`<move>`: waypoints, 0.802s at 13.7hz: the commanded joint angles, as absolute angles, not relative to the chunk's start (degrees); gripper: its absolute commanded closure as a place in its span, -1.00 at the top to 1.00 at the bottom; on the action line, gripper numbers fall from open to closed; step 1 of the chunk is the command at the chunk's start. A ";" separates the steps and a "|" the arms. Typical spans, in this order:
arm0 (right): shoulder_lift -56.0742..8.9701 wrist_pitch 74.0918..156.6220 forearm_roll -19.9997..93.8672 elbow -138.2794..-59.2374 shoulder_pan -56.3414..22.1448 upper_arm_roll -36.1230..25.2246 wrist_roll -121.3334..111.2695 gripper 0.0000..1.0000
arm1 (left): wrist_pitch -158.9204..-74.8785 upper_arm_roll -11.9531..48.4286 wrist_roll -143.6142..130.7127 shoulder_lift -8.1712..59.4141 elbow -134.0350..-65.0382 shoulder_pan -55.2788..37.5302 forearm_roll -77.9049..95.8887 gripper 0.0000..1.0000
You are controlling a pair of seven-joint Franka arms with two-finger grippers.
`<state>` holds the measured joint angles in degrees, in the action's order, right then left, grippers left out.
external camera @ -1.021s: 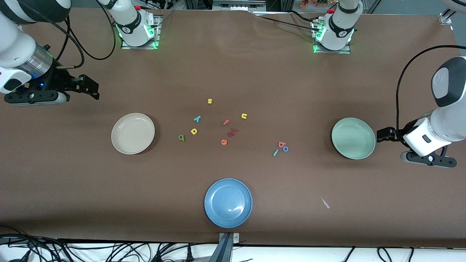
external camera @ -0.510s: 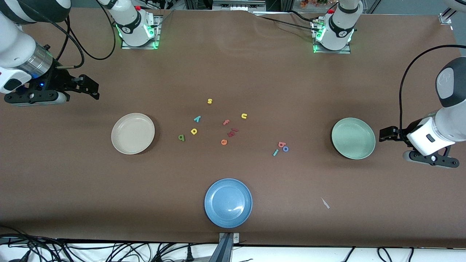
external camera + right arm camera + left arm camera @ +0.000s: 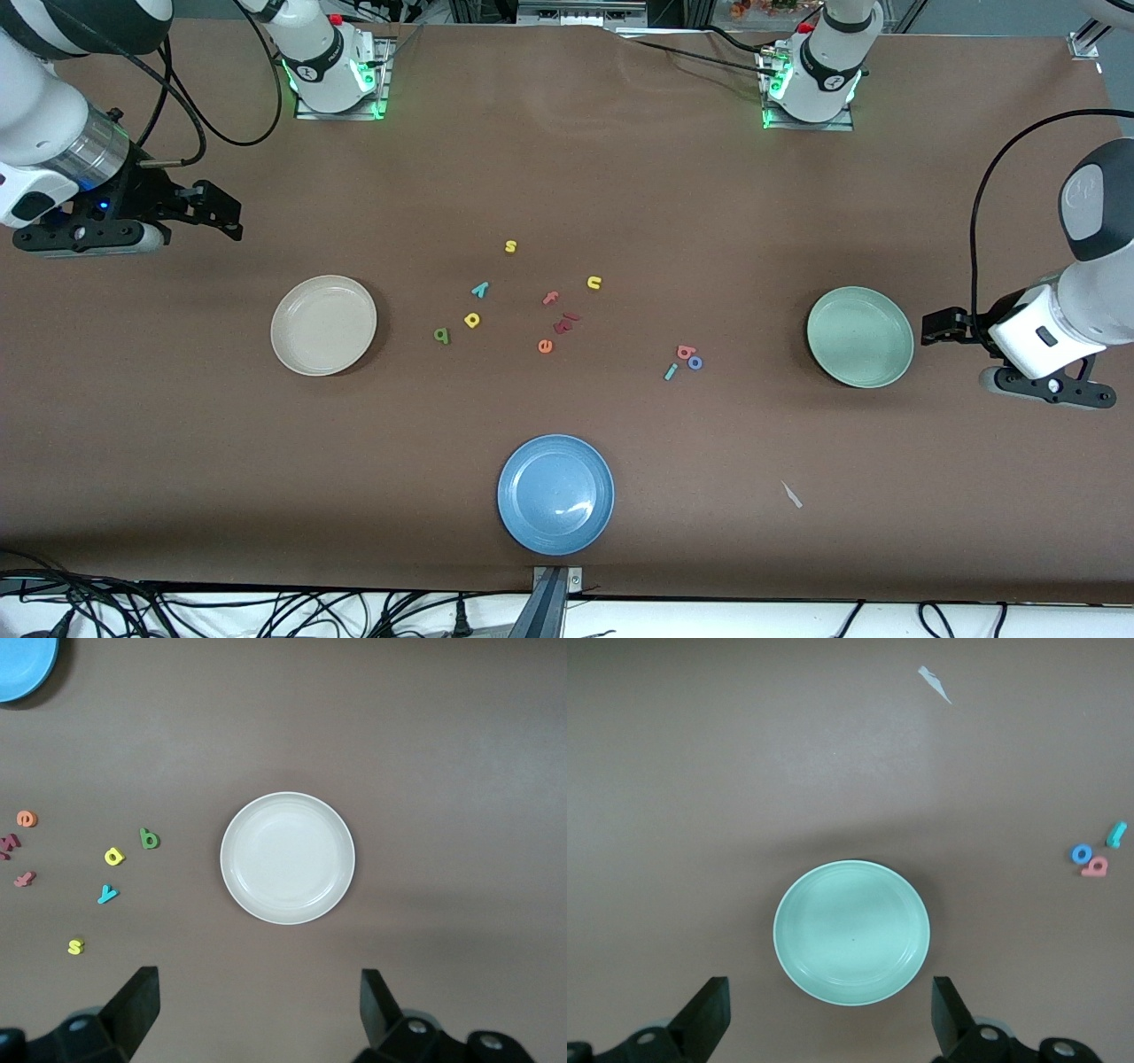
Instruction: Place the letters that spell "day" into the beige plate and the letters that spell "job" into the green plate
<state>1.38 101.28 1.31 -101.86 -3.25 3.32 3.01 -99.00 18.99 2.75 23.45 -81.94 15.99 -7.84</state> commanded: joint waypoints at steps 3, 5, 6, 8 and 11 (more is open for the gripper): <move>1.49 100.28 0.88 -101.16 -3.25 3.52 2.64 1.00 | -100.10 19.42 -16.40 25.47 -83.67 10.91 -5.01 1.00; 1.32 100.28 0.70 -101.16 -3.43 3.52 2.55 1.00 | -102.46 19.42 -24.92 28.90 -83.76 6.96 -5.01 1.00; 0.97 100.20 0.70 -101.08 -3.51 3.69 2.55 1.00 | -105.18 19.34 -29.49 30.57 -84.02 5.12 -5.10 1.00; -1.04 100.20 0.79 -101.16 -4.21 3.87 2.55 1.00 | -109.40 19.34 -40.29 34.61 -84.11 1.78 -5.27 1.00; -5.52 100.28 1.14 -101.25 -6.41 3.87 2.99 1.00 | -115.46 19.34 -52.00 39.97 -84.20 -1.75 -5.71 1.00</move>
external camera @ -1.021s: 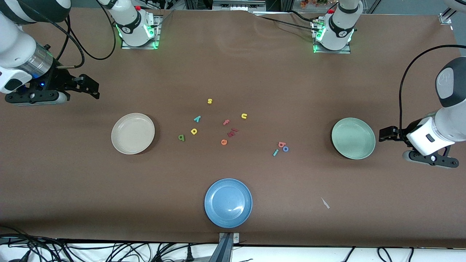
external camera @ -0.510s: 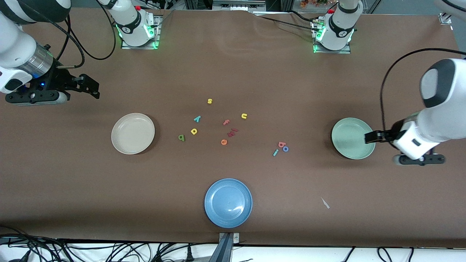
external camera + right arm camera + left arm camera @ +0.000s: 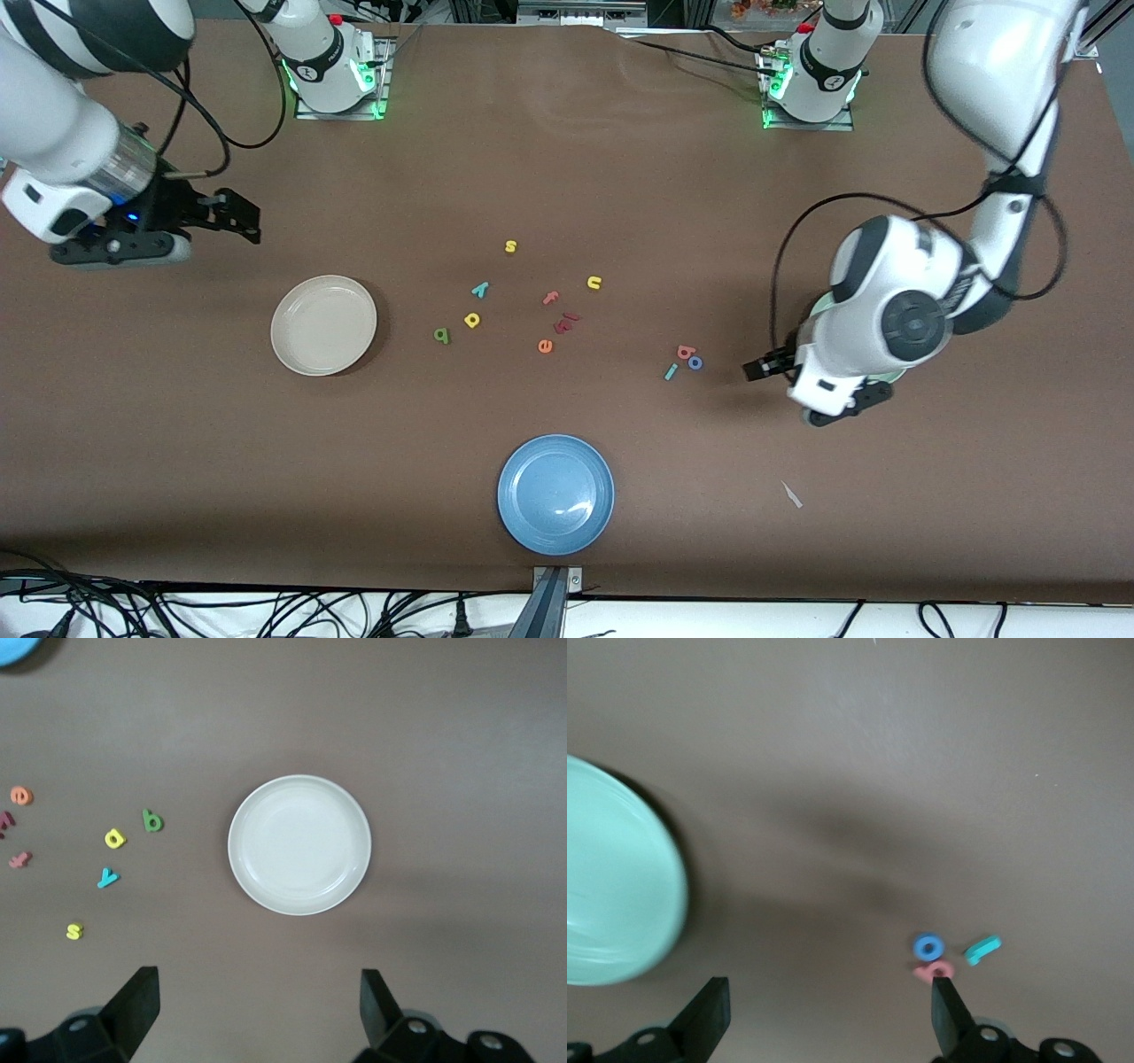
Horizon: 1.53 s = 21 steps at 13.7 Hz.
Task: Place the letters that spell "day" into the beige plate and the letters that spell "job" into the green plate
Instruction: 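Reach the right gripper to green b while the left gripper reaches blue o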
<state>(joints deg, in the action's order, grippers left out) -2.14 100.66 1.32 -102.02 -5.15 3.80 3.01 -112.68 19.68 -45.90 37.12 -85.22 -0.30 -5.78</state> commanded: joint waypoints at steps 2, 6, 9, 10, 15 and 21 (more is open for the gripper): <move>-9.21 102.99 1.58 -100.99 -8.95 3.87 3.08 1.00 | -121.52 19.34 -57.89 42.79 -85.07 -3.60 -5.80 0.98; -16.07 112.65 1.32 -100.99 -15.45 3.87 16.49 1.00 | -123.57 18.98 -62.83 46.49 -85.78 -5.54 -5.98 0.46; -21.17 119.69 0.97 -100.99 -19.58 3.87 24.14 1.00 | -123.57 18.98 -63.98 47.37 -85.96 -5.62 -5.98 0.42; -22.57 121.71 0.71 -100.99 -20.56 3.78 27.04 1.00 | -123.57 18.98 -64.33 47.81 -85.96 -5.63 -5.98 0.42; -31.80 130.24 -1.04 -101.07 -21.80 3.78 28.21 0.95 | -123.57 19.07 -66.18 49.13 -85.96 -5.71 -5.72 0.19; -35.85 136.05 -2.99 -101.78 -23.38 3.69 27.86 0.28 | -123.49 19.16 -67.50 49.39 -85.87 -6.24 -5.18 -0.23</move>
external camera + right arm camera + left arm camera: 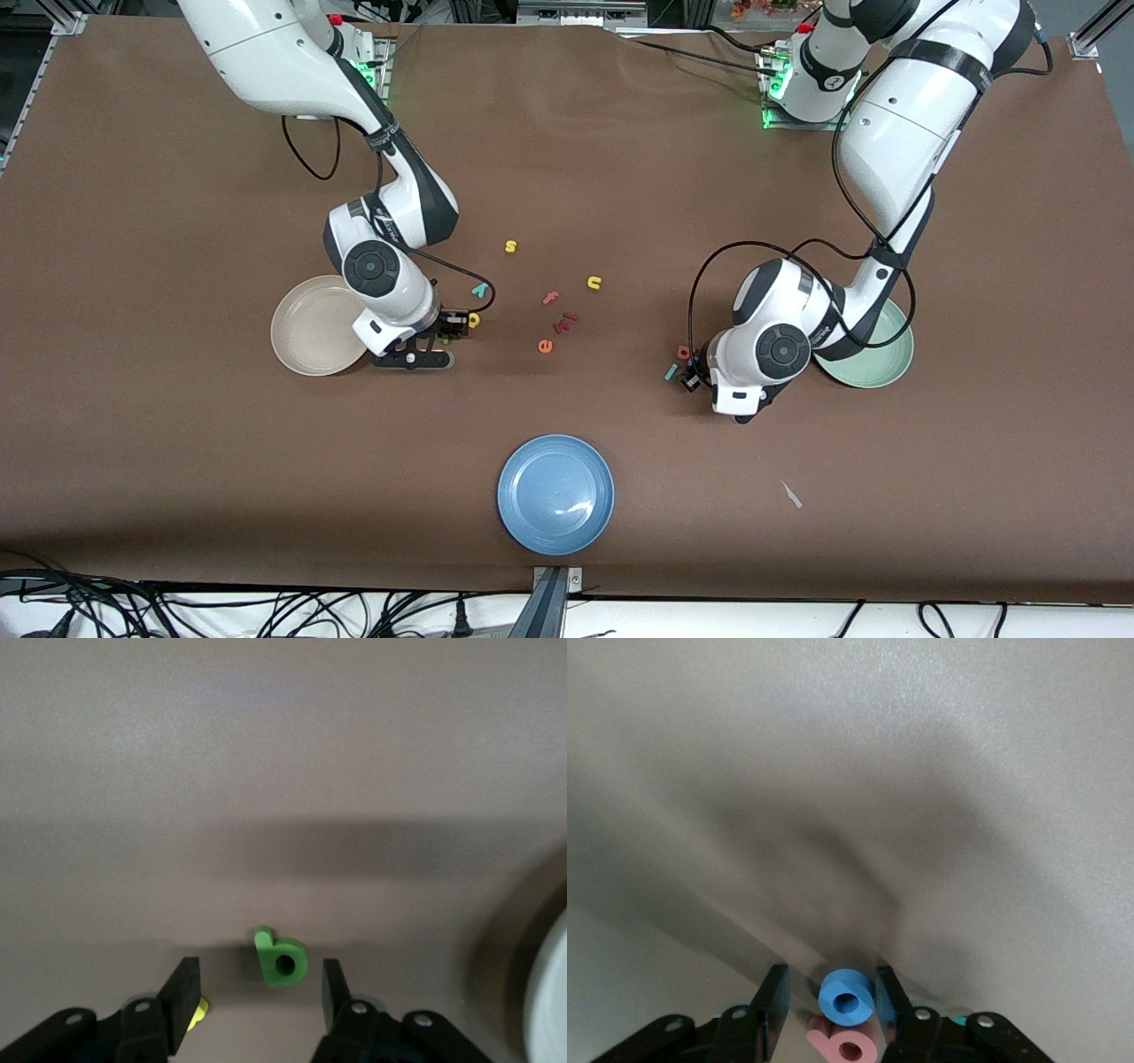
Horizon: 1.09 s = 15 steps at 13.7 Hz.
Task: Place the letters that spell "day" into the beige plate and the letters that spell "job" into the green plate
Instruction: 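Reach the right gripper to green b while the left gripper reaches blue o, then grasp green b with the right gripper while the left gripper grasps blue o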
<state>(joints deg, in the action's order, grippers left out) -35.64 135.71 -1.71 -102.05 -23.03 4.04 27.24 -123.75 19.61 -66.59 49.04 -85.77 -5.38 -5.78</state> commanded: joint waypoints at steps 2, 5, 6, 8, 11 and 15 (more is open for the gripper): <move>-36.73 137.02 -3.08 -101.86 -23.20 3.52 27.60 0.28 | -123.22 19.16 -67.50 49.48 -85.96 -6.59 -5.18 -0.46; -37.53 137.63 -3.08 -102.13 -23.20 3.52 27.60 0.28 | -122.87 19.16 -67.24 49.05 -85.78 -6.42 -5.27 -0.81; -37.79 138.07 -3.08 -102.48 -23.12 3.52 27.60 0.27 | -121.74 19.25 -66.80 48.09 -85.43 -5.55 -5.45 -0.82; -38.05 138.25 -3.08 -102.57 -23.12 3.43 27.60 0.00 | -114.48 19.34 -62.00 42.75 -84.90 -3.36 -5.71 -0.82; -38.14 138.16 -3.08 -102.39 -23.12 3.43 27.60 -0.73 | -103.83 19.42 -50.05 36.23 -84.99 3.23 -5.10 -0.79; -36.05 136.94 -3.69 -101.87 -23.03 3.34 25.24 -0.95 | -98.26 19.25 -34.14 35.59 -86.04 12.20 -6.06 -0.79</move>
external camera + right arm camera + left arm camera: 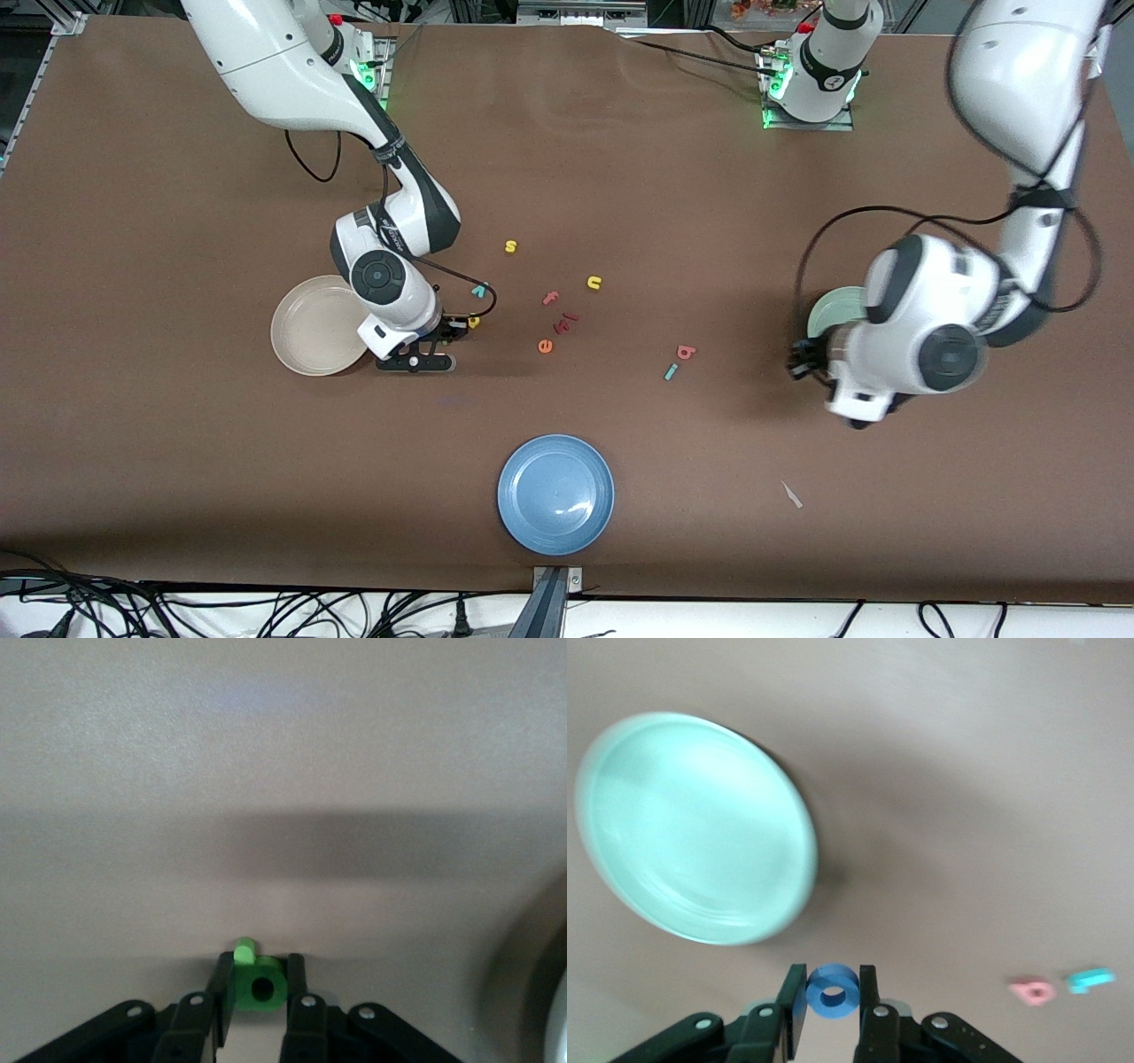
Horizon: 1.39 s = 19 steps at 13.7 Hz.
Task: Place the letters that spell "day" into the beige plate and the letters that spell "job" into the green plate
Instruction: 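Grasp green b with the right gripper while the left gripper grasps blue o, then drop green b on the beige plate while the left gripper drops blue o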
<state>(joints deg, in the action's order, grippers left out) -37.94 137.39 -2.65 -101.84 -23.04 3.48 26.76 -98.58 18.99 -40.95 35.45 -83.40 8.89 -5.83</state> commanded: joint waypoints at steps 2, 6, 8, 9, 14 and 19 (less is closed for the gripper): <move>-34.46 134.22 -3.69 -101.95 -22.85 2.21 21.38 -0.95 | -98.70 19.07 -28.50 37.87 -87.01 15.37 -6.24 -0.79; -31.56 131.13 -3.34 -104.32 -22.68 -3.41 9.52 -0.93 | -99.31 18.90 -26.19 42.71 -87.63 17.14 -9.58 -0.58; -28.06 130.87 -3.25 -107.91 -22.68 -5.53 5.55 -0.94 | -99.40 18.98 -26.10 42.72 -87.63 17.75 -10.19 0.13; -26.73 130.87 -3.25 -109.67 -22.68 -6.84 3.80 -0.93 | -99.40 19.07 -26.10 42.37 -87.45 17.75 -10.20 0.81; -26.46 136.22 -2.99 -117.06 -22.59 -10.11 0.18 -0.86 | -98.00 24.07 -36.95 37.71 -86.75 17.05 -5.02 1.00; -23.56 133.69 -2.73 -116.55 -21.71 -9.85 0.52 1.00 | -108.77 27.33 -64.80 38.84 -88.15 9.69 -4.83 0.89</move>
<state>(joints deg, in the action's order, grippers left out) -27.50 135.51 -2.95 -115.62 -22.03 -10.30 1.21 -103.14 27.92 -55.43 38.60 -86.54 12.74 -5.70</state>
